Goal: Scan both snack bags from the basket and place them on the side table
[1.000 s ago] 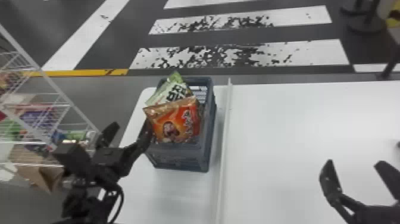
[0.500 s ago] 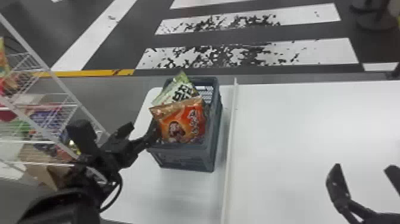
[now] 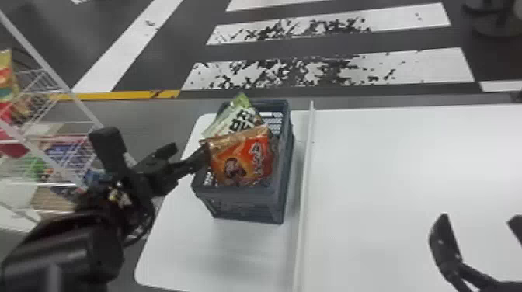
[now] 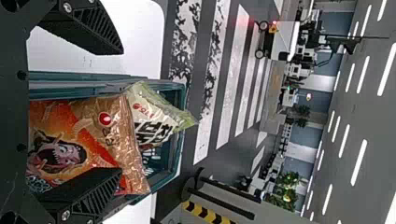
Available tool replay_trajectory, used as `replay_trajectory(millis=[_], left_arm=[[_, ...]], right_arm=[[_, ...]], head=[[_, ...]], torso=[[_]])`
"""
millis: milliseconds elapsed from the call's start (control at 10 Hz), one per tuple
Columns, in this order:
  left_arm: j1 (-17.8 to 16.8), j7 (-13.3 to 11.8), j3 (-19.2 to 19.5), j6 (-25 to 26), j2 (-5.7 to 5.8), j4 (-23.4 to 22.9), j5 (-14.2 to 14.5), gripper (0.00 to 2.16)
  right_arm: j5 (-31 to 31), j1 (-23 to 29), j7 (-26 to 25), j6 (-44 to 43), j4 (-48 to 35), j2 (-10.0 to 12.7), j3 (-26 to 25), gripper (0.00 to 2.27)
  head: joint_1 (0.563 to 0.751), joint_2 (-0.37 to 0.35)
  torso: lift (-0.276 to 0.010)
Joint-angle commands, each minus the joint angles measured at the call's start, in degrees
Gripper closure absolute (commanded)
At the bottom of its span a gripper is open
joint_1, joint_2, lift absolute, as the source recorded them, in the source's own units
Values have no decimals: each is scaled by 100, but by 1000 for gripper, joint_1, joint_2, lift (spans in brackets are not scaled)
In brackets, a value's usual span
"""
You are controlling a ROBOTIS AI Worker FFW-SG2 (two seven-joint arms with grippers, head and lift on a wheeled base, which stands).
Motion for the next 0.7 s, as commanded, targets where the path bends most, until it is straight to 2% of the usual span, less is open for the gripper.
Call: replay_trajectory(millis=[0, 300, 600], left_arm=[[-238, -43, -40, 25, 24, 229, -88, 107], [-625, -324, -348, 95, 59, 625, -422, 110], [-898, -474, -594, 95, 121, 1012, -694, 137]], right_arm=[[16, 19, 0, 0, -3, 5, -7, 66], [25, 19, -9, 0, -3, 5, -16, 66], [16, -17, -9, 0, 6, 5, -42, 66]], head=[[695, 279], [695, 259], [695, 229]], torso=[[-75], [-75], [-75]])
